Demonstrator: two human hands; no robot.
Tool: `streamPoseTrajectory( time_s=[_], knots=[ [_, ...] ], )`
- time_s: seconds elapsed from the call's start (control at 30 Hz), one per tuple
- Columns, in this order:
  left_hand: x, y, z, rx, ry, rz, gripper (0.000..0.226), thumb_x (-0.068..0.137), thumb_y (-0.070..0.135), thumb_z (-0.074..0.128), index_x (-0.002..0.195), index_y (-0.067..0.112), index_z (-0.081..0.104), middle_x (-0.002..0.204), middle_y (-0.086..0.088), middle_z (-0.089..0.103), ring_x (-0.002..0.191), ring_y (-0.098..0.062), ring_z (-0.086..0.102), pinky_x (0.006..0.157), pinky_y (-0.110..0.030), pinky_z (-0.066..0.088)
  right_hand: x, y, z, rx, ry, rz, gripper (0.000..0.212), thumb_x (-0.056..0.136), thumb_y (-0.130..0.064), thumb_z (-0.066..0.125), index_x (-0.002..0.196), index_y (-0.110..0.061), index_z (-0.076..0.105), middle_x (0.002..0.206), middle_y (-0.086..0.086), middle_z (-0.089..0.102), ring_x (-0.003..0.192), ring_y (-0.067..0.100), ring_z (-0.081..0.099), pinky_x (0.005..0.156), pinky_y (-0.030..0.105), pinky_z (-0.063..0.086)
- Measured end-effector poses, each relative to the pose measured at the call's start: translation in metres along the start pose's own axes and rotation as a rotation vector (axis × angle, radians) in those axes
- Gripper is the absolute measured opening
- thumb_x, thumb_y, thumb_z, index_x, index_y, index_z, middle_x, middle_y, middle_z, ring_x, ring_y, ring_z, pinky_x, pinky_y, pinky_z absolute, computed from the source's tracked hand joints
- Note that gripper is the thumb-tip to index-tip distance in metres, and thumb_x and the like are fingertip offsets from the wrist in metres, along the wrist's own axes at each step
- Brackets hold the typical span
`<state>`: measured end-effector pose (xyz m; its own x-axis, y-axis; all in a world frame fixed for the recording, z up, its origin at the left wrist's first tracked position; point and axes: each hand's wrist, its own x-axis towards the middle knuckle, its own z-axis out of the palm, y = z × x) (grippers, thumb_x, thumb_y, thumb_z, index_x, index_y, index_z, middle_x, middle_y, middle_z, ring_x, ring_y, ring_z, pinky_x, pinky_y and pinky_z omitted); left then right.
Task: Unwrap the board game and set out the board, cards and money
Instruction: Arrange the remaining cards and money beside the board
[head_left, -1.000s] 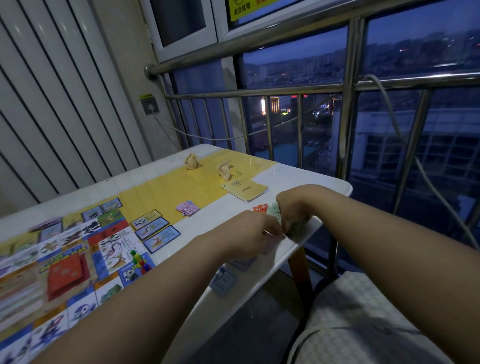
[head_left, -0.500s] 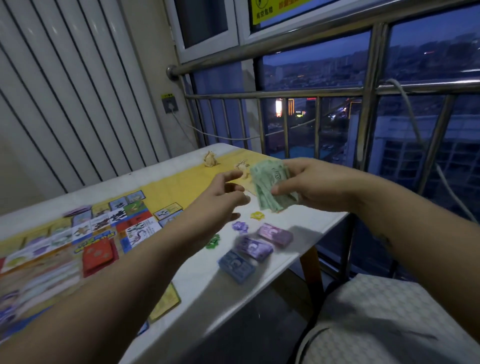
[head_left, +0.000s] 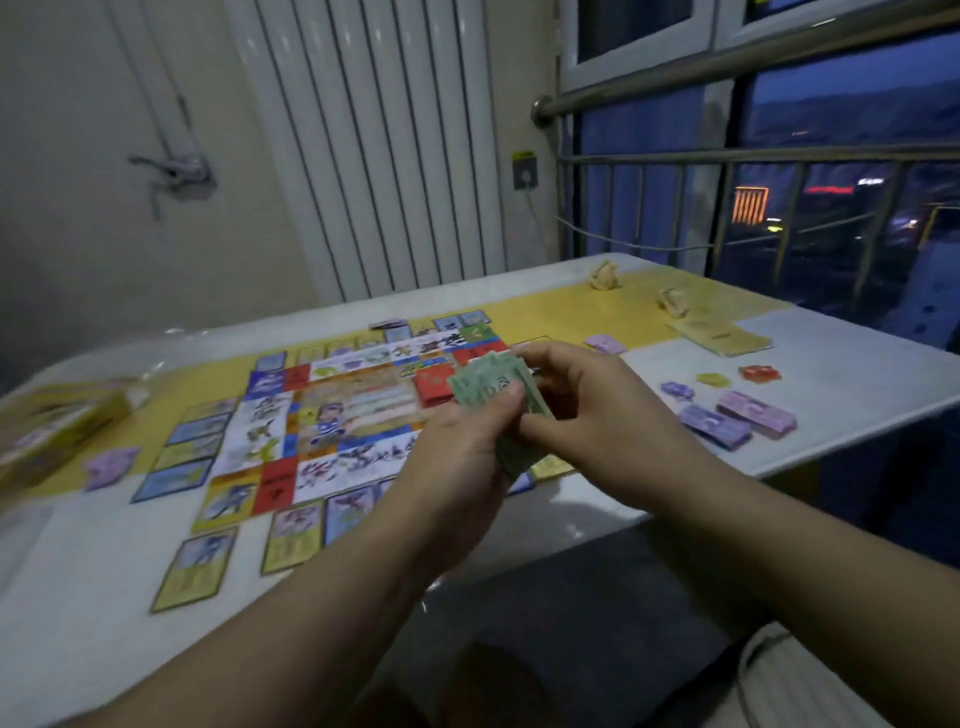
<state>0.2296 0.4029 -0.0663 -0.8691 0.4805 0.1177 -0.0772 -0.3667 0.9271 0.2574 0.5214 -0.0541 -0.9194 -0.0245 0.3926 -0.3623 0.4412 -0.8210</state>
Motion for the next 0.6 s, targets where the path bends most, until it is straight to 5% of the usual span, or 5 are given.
streamPoseTrajectory(
  time_s=[0.13,0.23,0.33,0.4,0.6],
  knots=[
    [-0.020,0.008,-0.019,-0.136,0.204,-0.029,0.026,0.099,0.010,0.041,0.092,0.007,0.066,0.083,-0.008,0.072,0.073,-0.014,0.070,0.059,-0.023,0.057,0.004,0.000,0.035,-0.386,0.021,-0.204,0.042,0.081,-0.020,0.067,0.123,-0.020,0.059,0.105,-0.004,0.064,0.098,0.012,0.054,0.088,0.034,0.047],
    [-0.029,0.023,-0.035,-0.209,0.224,-0.118,0.023,0.098,0.010,0.042,0.096,0.005,0.064,0.089,-0.010,0.069,0.079,-0.019,0.067,0.056,-0.027,0.057,0.007,-0.008,0.038,-0.590,-0.095,-0.342,0.088,0.071,-0.050,0.074,0.145,-0.021,0.035,0.136,0.001,0.044,0.123,0.014,0.032,0.108,0.032,0.031],
    [-0.040,0.032,-0.045,-0.096,0.155,-0.228,0.023,0.096,0.006,0.039,0.096,0.004,0.061,0.086,-0.014,0.062,0.078,-0.022,0.062,0.058,-0.030,0.056,0.006,-0.021,0.042,-0.662,-0.336,-0.462,0.108,0.068,-0.051,0.077,0.151,-0.029,0.011,0.156,-0.003,0.017,0.141,0.010,0.013,0.115,0.025,0.017],
    [-0.045,0.031,-0.048,0.016,0.104,-0.251,0.025,0.095,0.005,0.038,0.093,0.005,0.063,0.084,-0.013,0.063,0.074,-0.020,0.063,0.057,-0.030,0.053,0.005,-0.026,0.048,-0.684,-0.396,-0.489,0.104,0.070,-0.045,0.078,0.150,-0.034,0.011,0.154,-0.007,0.020,0.140,0.008,0.018,0.113,0.024,0.021],
    [-0.049,0.032,-0.054,0.107,0.036,-0.249,0.021,0.092,0.003,0.039,0.089,0.009,0.059,0.076,-0.010,0.060,0.072,-0.015,0.061,0.066,-0.033,0.043,0.012,-0.030,0.050,-0.531,-0.387,-0.407,0.065,0.072,-0.019,0.077,0.130,-0.030,0.051,0.119,-0.012,0.045,0.107,0.002,0.045,0.088,0.026,0.046]
  ],
)
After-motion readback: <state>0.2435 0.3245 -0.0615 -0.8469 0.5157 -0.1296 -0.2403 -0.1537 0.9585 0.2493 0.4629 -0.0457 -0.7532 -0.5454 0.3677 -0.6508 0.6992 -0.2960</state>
